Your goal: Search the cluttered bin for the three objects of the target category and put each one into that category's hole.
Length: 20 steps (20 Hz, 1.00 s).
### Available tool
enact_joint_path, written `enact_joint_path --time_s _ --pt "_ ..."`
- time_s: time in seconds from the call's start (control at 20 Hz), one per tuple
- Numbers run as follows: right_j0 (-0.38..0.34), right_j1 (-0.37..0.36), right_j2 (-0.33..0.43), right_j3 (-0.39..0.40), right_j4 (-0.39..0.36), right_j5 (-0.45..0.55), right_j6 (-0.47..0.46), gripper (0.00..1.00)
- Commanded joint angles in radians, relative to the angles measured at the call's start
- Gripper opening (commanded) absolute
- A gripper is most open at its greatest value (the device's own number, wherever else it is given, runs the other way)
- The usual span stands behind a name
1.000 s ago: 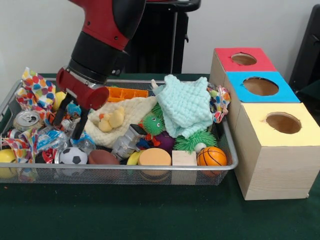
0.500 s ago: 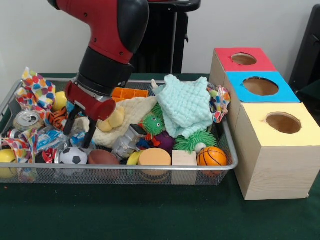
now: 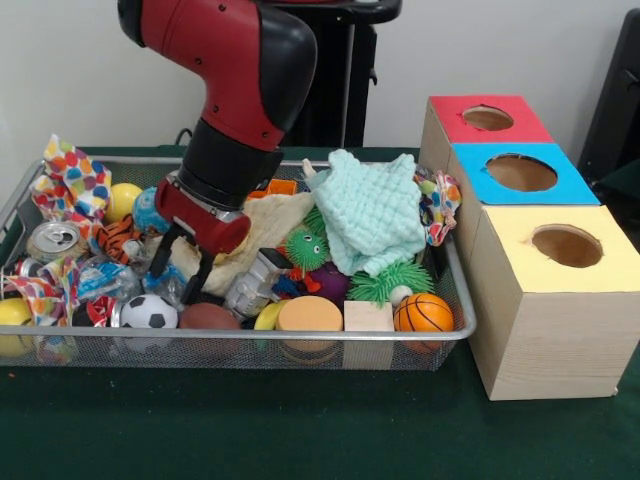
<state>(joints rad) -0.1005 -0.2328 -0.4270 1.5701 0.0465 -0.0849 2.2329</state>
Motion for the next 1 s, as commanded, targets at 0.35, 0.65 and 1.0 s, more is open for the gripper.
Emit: enact_joint_path --time_s 0.35,0.65,1.0 --pt "-0.050 0.063 0.082 -0.056 0.028 0.076 0.092 1.00" --pt "-0.092 0.075 0.137 -0.061 0.019 0.152 0.065 1.00" --pt "-0.158 0.048 0.219 -0.064 -0.032 0.215 -0.003 0.00"
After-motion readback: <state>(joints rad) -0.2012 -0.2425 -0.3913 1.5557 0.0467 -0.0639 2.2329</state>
